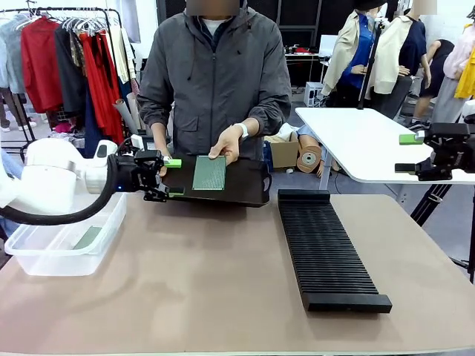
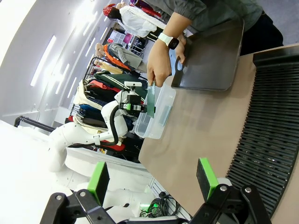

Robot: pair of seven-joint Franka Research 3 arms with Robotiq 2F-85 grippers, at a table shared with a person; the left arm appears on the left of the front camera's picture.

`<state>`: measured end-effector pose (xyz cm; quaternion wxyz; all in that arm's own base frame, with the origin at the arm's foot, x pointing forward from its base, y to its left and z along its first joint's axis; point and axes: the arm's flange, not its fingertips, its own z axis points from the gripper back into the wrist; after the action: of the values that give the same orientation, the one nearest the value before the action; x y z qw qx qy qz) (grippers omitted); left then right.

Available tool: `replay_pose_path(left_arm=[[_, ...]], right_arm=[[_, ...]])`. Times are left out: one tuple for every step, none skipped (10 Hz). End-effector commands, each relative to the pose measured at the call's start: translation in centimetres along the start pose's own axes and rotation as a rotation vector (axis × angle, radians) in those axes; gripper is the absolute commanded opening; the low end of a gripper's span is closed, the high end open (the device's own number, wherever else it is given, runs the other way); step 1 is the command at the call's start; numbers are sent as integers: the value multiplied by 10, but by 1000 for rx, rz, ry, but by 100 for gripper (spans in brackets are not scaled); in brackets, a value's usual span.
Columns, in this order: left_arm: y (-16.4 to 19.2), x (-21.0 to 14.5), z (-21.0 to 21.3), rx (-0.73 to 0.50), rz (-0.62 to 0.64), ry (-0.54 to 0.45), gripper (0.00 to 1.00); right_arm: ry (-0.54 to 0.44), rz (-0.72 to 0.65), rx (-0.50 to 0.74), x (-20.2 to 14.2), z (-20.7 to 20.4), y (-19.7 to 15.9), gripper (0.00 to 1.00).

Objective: Sort PCBs into racks and boxes based on the side picked up.
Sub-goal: Pick up the Blank PCB handed by the Human.

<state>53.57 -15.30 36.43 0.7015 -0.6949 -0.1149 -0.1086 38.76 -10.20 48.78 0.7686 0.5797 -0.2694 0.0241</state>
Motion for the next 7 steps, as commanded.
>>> replay_pose_path(left_arm=[[2,0,-12,-36,-23,-12,100],[2,-3,-21,-34,-39,-1,100],[4,-3,-30,-27,-66,2,100],[8,0,-37,-25,-79,7,100],[12,5,-42,-26,-96,5,100],[15,13,-46,-17,-132,-9,100],[19,20,-49,-18,-140,-16,100]], right_arm=[[-3,4,6,1,0,2,100],[-3,4,6,1,0,2,100],[-3,4,6,1,0,2,100],[-3,4,6,1,0,2,100],[-3,4,6,1,0,2,100],[-3,4,6,1,0,2,100],[-3,4,6,1,0,2,100]])
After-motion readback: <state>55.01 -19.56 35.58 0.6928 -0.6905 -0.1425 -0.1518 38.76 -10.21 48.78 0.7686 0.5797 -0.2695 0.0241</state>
